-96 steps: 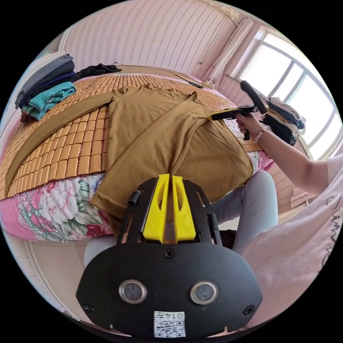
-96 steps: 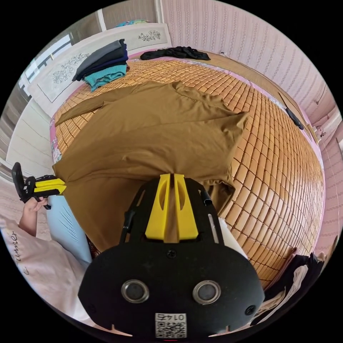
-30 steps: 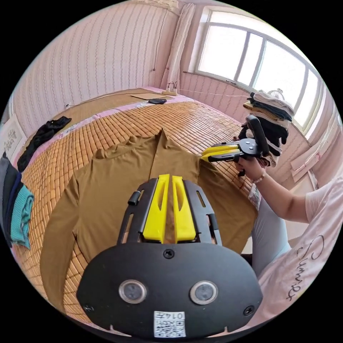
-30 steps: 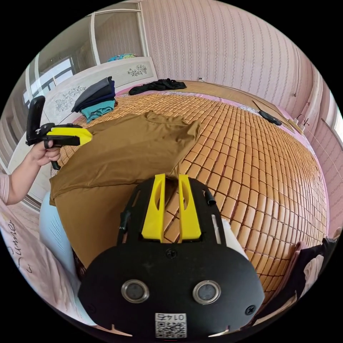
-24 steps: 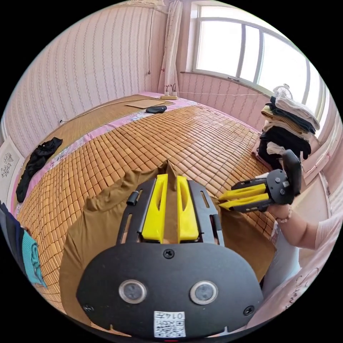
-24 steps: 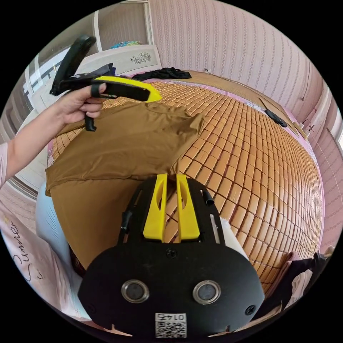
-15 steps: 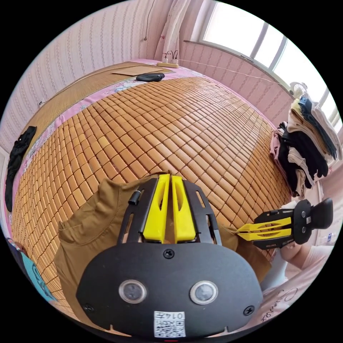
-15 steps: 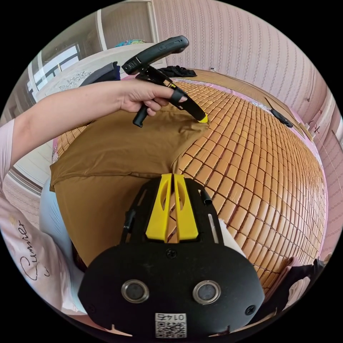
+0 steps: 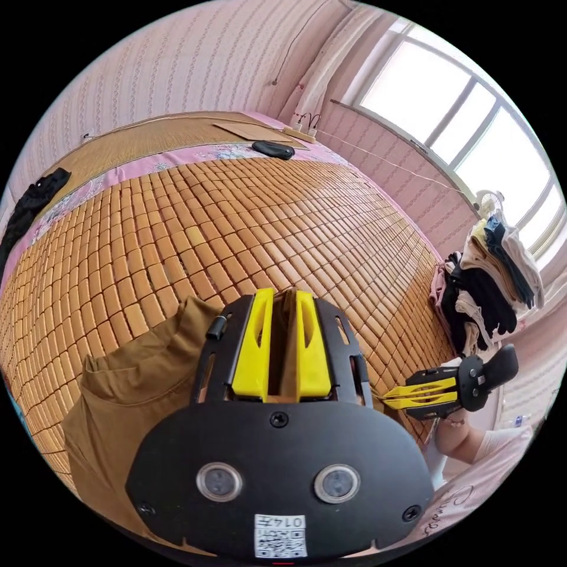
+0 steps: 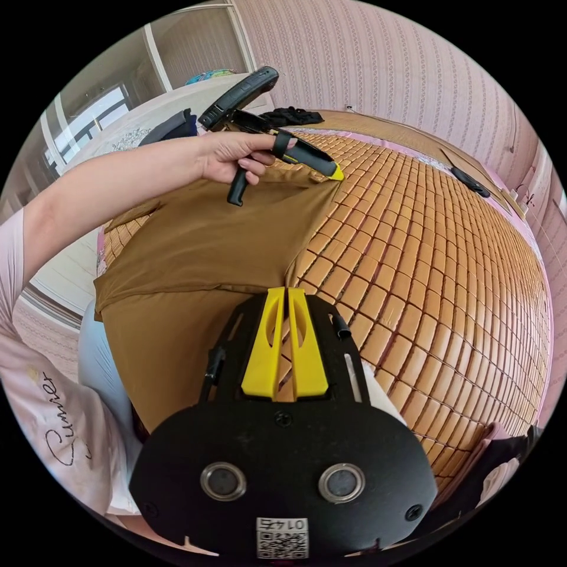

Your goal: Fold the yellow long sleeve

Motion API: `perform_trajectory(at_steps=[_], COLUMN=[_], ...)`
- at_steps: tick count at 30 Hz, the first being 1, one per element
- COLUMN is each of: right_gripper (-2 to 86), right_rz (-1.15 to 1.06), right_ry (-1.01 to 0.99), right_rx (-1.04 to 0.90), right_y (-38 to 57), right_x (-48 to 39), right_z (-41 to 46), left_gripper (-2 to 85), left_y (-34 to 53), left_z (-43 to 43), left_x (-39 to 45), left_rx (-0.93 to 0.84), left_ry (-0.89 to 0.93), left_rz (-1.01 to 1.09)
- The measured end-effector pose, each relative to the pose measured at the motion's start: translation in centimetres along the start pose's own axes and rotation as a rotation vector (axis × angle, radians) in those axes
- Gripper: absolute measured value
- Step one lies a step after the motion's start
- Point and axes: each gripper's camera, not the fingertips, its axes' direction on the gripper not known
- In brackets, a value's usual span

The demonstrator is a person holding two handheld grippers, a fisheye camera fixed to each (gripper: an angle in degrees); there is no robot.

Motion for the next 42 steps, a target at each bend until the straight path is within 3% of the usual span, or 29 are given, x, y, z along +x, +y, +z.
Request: perform_trajectory(at_steps=[7, 15, 20, 23, 27, 31, 37, 42], right_gripper=[0.5, 1.0, 2.6, 4.1, 4.5, 4.6, 6.8, 7.4], right_rz=[0.008, 0.025, 0.021, 0.034, 0.085, 0.063, -0.297, -0.593], right_ry=[0.013, -0.044, -0.014, 0.023, -0.017, -0.237, -0.375, -0.379], right_rx=[0.003, 0.008, 0.023, 0.067, 0.223, 0.217, 0.034, -0.064], right_y=[-0.9, -2.1, -2.6, -2.7, -2.2, -4.2, -13.0, -21.7], right_x=[-1.1, -1.7, -2.8, -3.4, -5.3, -11.5, -31.1, -48.2], right_z=[0.6, 1.4, 1.3, 0.4, -1.5, -0.4, 4.7, 8.2], left_gripper=[4.6, 3.9, 3.9, 3.8, 2.4, 0.4, -0.9, -0.5], left_y=[2.2, 3.3, 7.9, 16.2, 34.3, 54.9, 76.0, 81.7], left_z=[-4.7, -6.1, -12.9, -20.3, -31.7, -40.0, -48.0, -51.2], left_x=[-3.6, -1.6, -0.1, 1.2, 1.3, -0.7, -4.0, -6.9], left_rx=[0.056, 0.081, 0.278, 0.388, 0.484, 0.483, 0.61, 0.661], left_ry=[0.078, 0.001, -0.003, -0.066, -0.339, -0.624, -0.684, -0.654], left_rz=[-0.111, -0.009, 0.055, 0.1, 0.036, -0.317, -0.762, -0.832])
